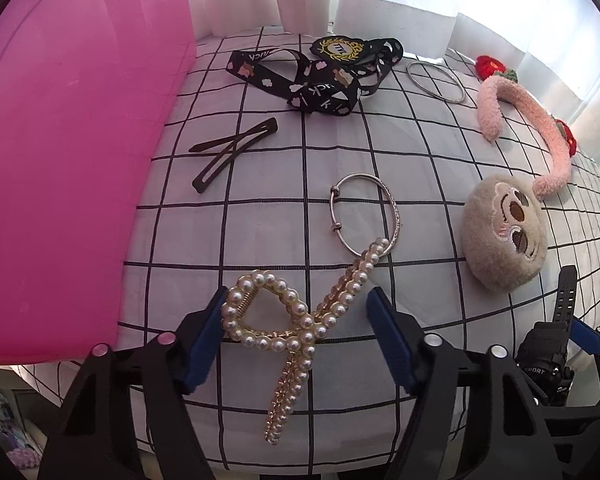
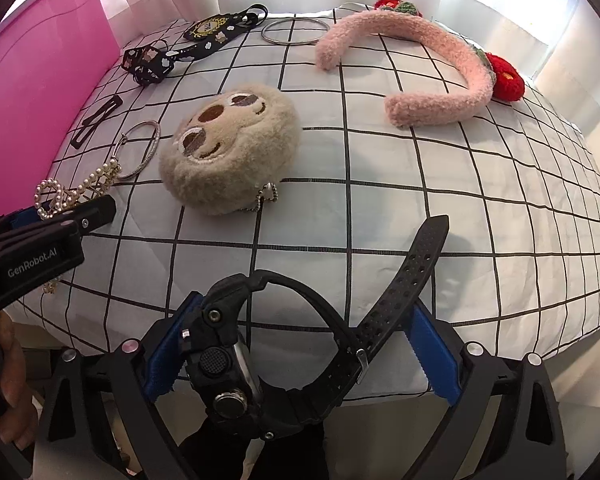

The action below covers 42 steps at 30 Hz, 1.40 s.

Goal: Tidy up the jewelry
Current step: 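Grasp the pearl hair clip with the left tool while the right tool grasps the black watch, then carry both items over the pink tub and open both tools to drop them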

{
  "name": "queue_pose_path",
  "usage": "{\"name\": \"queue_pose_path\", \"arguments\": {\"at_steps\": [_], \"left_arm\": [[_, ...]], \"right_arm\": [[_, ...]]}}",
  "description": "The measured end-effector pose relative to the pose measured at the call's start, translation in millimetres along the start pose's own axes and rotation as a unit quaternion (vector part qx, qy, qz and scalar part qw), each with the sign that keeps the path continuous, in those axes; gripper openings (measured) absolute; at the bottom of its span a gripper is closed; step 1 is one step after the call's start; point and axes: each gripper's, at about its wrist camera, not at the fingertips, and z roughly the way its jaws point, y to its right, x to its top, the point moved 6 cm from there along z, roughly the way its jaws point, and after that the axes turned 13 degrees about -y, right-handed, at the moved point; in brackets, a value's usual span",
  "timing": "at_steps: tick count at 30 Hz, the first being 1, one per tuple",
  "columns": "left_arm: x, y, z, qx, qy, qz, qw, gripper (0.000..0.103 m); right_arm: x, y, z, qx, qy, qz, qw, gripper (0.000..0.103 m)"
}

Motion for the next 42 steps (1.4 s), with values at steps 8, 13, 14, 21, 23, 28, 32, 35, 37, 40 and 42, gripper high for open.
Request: {"name": "queue_pose_path", "arguments": {"at_steps": [8, 13, 14, 21, 23, 28, 32, 35, 37, 40, 42], "left_arm": [[-7, -5, -3, 0.002, 0.006, -0.017, 0.9998, 0.055], [-10, -4, -14, 0.004, 0.019, -0.015, 0.9997, 0.055], [-10, -3, -17, 0.006, 0.023, -0.013, 0.9996, 0.055], [-9, -1, -37, 0.014, 0.039, -0.008, 0.9991, 0.052], [-9, 1, -44, 0.015, 0.045, -0.006, 0.9989, 0.052], [-4, 6, -61, 0.012, 0.056, 0.004, 0.9983, 0.042], [-1, 3, -76, 0.005, 0.07, 0.001, 0.9975, 0.042], [4, 1, -86, -0.001, 0.081, -0.001, 0.9967, 0.042], [8, -1, -96, -0.004, 0.093, -0.003, 0.9957, 0.042], [15, -3, -115, -0.007, 0.112, -0.004, 0.9937, 0.042], [20, -2, -132, -0.014, 0.125, -0.005, 0.992, 0.042]], "right_arm": [[-10, 18, -11, 0.004, 0.011, 0.006, 1.0, 0.071], [-9, 22, -15, 0.023, 0.021, 0.016, 0.999, 0.068], [-10, 24, -17, 0.024, 0.025, 0.018, 0.999, 0.068], [-6, 26, -28, 0.026, 0.043, 0.022, 0.998, 0.067], [-5, 26, -36, 0.024, 0.05, 0.021, 0.998, 0.067], [0, 28, -62, 0.02, 0.076, 0.021, 0.997, 0.067], [9, 26, -80, 0.016, 0.094, 0.016, 0.995, 0.067], [13, 23, -91, 0.016, 0.105, 0.014, 0.994, 0.067], [16, 19, -98, 0.015, 0.113, 0.01, 0.993, 0.067], [19, 15, -113, 0.015, 0.128, 0.004, 0.992, 0.067], [23, 11, -124, 0.017, 0.137, 0.001, 0.99, 0.067]]}}
